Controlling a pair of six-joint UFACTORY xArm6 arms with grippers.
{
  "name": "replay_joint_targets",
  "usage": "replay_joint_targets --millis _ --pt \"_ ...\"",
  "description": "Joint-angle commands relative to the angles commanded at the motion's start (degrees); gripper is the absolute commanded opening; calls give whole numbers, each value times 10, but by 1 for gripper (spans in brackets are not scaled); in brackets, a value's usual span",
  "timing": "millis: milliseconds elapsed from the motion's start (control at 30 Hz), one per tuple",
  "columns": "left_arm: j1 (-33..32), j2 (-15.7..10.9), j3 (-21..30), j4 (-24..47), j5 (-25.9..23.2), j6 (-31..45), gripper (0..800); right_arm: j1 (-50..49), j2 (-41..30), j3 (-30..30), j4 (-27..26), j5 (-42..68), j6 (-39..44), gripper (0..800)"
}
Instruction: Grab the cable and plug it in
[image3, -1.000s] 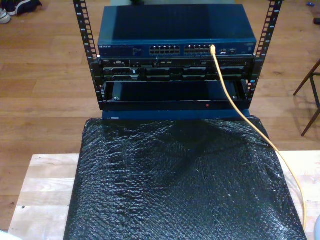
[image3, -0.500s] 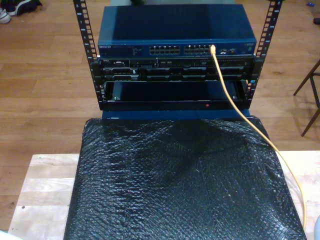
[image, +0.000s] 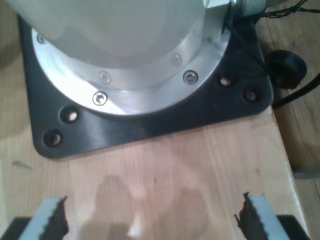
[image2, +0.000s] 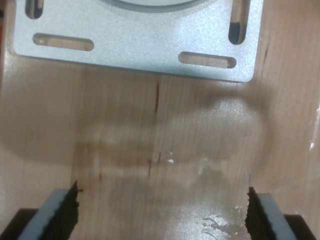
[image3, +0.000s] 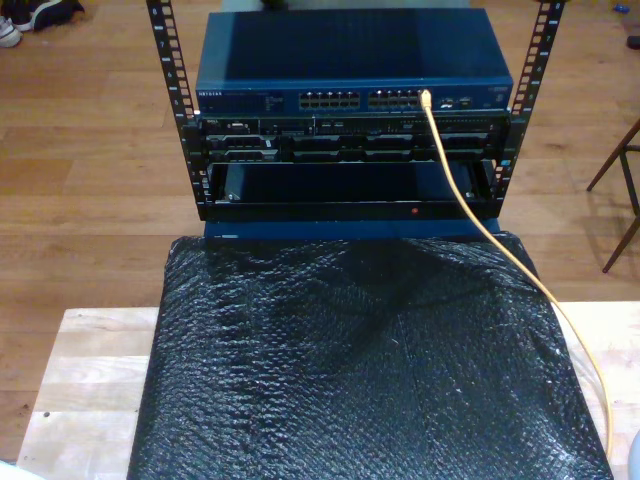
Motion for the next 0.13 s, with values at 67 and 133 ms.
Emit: replay_joint_targets --millis 67,133 --pt "0 -1 0 -1 0 0 800 0 0 0 0 0 0 800" --pt "0 -1 0 0 0 0 800 0 0 0 0 0 0 800"
